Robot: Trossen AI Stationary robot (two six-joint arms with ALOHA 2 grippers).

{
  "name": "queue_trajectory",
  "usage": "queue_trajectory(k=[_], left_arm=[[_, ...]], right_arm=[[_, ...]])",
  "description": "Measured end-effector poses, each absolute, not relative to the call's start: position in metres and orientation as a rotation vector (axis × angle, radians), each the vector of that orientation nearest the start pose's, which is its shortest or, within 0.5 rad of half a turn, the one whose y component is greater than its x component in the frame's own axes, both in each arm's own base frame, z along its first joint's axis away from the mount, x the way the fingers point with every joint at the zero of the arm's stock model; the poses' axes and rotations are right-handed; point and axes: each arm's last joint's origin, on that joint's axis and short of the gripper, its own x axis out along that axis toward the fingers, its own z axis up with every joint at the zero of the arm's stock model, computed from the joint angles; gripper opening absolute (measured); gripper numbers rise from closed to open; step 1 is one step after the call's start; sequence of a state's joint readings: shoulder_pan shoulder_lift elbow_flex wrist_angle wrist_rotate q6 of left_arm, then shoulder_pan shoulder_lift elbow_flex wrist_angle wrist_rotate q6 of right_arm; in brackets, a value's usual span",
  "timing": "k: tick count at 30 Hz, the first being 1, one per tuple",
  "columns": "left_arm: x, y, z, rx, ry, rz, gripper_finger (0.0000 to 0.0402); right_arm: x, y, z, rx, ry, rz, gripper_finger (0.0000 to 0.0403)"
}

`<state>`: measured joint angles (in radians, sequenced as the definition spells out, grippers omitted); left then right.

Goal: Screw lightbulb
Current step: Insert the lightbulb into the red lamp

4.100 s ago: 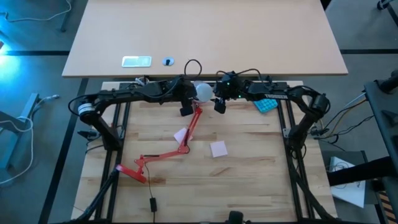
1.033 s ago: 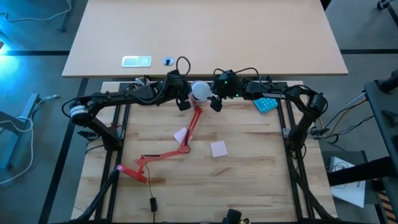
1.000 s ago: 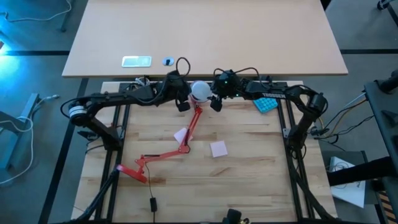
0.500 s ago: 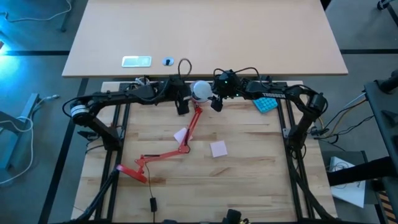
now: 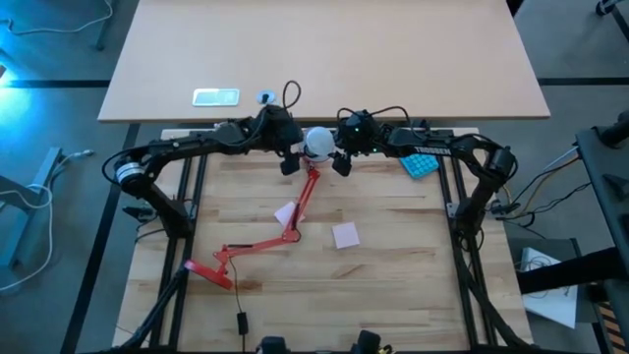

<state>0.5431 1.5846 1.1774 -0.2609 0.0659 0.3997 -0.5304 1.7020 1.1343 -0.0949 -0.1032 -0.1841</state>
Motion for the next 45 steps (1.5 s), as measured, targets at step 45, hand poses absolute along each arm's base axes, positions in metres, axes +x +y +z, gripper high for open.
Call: queue_trajectory(k=[45], left_arm=[[0.292, 0.198, 0.267, 0.204, 0.723, 0.481, 0.0286]], right_arm=[[0.309, -0.185, 0.229, 0.048, 0.708, -0.276, 0.0265]])
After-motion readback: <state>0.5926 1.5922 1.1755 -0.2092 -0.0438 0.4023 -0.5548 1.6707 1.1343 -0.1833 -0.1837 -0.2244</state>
